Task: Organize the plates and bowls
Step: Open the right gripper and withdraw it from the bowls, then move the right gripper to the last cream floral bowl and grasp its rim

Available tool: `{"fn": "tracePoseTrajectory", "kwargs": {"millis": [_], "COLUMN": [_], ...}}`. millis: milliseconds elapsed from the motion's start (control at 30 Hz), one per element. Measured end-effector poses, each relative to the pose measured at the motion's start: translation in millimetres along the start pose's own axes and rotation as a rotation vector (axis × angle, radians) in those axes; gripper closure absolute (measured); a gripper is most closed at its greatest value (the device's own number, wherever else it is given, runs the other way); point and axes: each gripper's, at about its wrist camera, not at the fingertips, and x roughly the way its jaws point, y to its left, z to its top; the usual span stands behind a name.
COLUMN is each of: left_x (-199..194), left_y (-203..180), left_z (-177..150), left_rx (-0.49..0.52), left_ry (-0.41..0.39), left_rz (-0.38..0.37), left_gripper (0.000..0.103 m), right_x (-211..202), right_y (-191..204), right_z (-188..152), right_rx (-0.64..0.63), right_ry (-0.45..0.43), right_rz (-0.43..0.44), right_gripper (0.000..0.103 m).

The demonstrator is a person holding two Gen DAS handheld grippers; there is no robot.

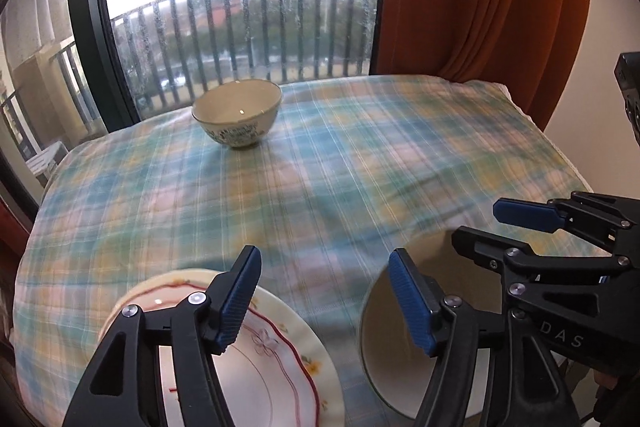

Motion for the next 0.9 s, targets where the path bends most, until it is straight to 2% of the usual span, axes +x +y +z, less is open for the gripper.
{"fn": "tracePoseTrajectory", "kwargs": {"millis": [467, 733, 900], "left_x": [8, 23, 32], "left_y": [36, 58, 69], "left_z": [35, 57, 69], "left_rx": [-0.058, -0.087, -0.082], "left_ry": [-0.057, -0.076, -0.114], "left_rz": [0.068, 0.11, 0.151], "left_gripper": [0.024, 0.02, 0.019], "right_x": [13, 31, 46], "right_y": [7, 10, 13], "right_z": [50, 82, 104], "right_rx": [0.011, 0.024, 0.012], "right_ry": [-0.036, -0.042, -0.035], "right_rz": [0.029, 0.01, 0.019], "right_gripper": [0.053, 0.043, 0.042]}}
